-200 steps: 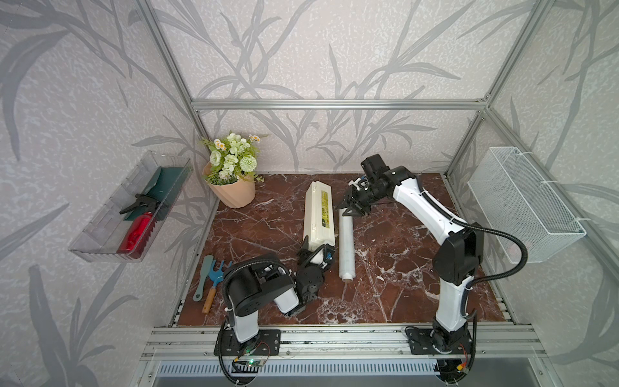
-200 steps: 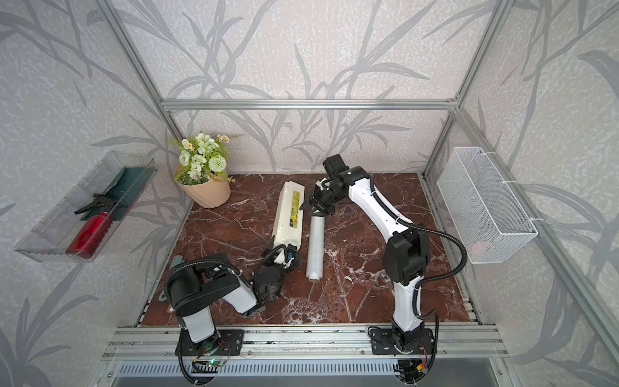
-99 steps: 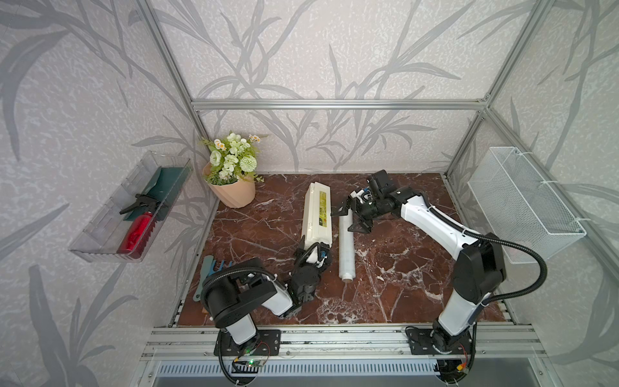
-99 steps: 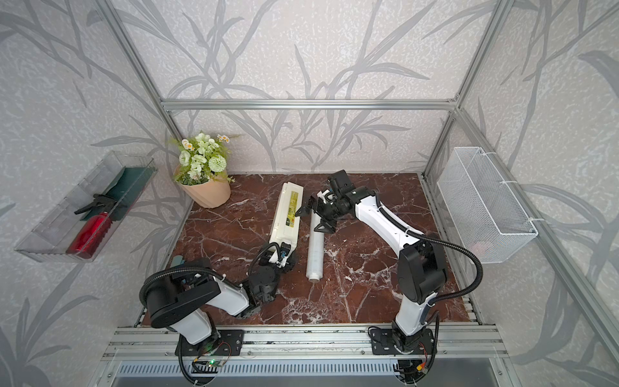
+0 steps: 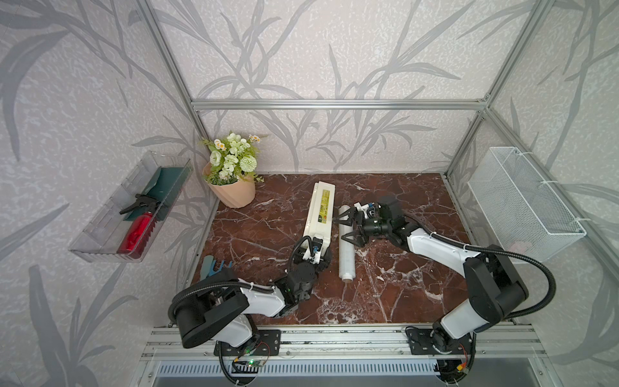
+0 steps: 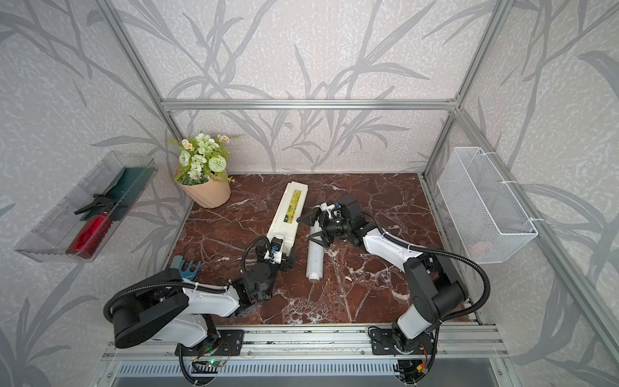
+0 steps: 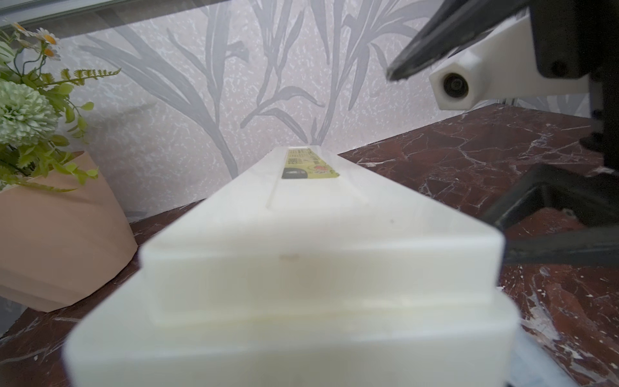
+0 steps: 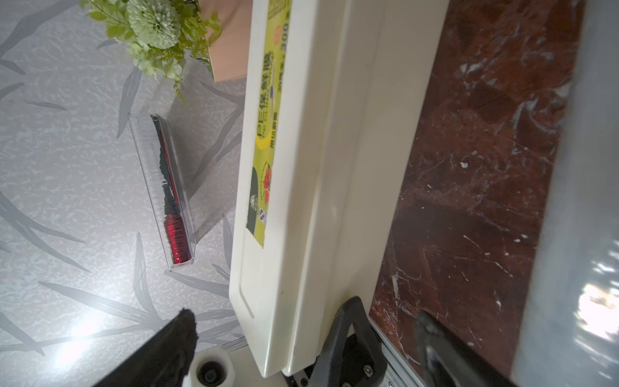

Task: Put plastic wrap rolls into dispensers
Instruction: Open the lid of the plastic wrap cutting box.

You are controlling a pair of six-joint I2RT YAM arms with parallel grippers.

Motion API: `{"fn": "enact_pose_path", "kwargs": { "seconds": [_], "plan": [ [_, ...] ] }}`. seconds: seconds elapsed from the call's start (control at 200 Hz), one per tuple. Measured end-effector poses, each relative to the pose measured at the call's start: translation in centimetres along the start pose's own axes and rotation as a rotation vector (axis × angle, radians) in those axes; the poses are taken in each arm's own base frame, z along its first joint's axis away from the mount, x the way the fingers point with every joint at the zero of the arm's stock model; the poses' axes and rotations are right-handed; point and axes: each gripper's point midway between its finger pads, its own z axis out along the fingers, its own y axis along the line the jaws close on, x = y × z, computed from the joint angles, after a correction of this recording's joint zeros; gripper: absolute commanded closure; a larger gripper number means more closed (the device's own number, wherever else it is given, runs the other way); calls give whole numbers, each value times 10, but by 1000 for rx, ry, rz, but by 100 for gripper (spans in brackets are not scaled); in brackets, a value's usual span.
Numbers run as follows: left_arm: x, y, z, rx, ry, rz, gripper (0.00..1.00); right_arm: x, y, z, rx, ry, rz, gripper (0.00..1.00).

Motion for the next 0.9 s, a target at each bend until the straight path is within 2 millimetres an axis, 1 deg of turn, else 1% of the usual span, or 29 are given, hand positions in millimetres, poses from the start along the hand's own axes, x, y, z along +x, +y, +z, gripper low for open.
{"fn": "enact_pose_path", "kwargs": {
  "seconds": [0.045,0.09,0.12,0.31,0.355,0.46,0.61,0.7,0.835,0.9],
  "plan": [
    [-3,0,2,8,3,-20,100,-2,3,3,-33,-8,2,9],
    [-5,0,3,13,7,-38,100,-3,6,6,-62,-11,6,14],
    [-5,0,4,15,11,-44,100,-3,8,9,-79,-10,7,16],
    [5,0,6,21,50,-46,100,3,17,23,-160,3,10,26],
    [7,1,6,16,58,-46,100,3,15,26,-171,1,21,27],
    [7,2,7,10,60,-54,100,0,8,34,-184,3,52,28],
    [6,2,8,10,59,-65,100,1,-4,36,-181,4,90,28],
    [7,1,8,12,59,-71,100,2,-4,37,-187,7,92,33],
    [7,3,8,5,63,-80,100,-1,-2,38,-215,2,106,39],
    [8,3,8,3,64,-83,100,-2,-3,40,-223,1,120,46]
  ]
}}
